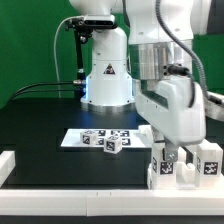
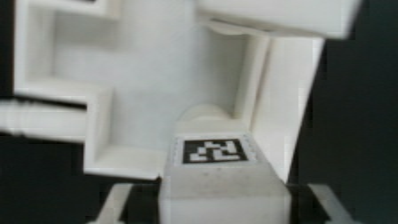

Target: Assemble chair

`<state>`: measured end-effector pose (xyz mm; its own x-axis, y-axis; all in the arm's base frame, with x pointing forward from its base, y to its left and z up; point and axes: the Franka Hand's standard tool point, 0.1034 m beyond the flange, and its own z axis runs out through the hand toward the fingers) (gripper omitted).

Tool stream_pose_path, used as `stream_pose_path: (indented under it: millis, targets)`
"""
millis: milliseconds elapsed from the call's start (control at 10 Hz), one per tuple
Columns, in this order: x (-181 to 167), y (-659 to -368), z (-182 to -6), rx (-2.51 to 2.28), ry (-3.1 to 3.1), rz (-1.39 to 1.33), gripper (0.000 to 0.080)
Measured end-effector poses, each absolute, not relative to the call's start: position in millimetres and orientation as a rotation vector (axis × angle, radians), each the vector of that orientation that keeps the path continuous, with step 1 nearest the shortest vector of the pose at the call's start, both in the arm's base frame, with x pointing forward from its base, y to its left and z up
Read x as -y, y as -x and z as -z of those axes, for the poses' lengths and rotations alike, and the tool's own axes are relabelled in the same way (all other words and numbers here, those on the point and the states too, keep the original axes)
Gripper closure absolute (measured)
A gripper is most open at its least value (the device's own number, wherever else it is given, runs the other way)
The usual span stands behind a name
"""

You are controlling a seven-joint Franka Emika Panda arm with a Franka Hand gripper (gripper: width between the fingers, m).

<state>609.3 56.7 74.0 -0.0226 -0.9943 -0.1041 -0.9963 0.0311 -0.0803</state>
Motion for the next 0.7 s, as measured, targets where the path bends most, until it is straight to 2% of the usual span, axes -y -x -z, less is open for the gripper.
stream_pose_path:
  millis: [600, 700]
  targets:
    - [-54.8, -607.5, -72.3, -2.319, 1.924, -0.041, 0.0514]
    - [-55.0, -608.0, -72.9, -2.31, 1.934, -0.039, 0.0328]
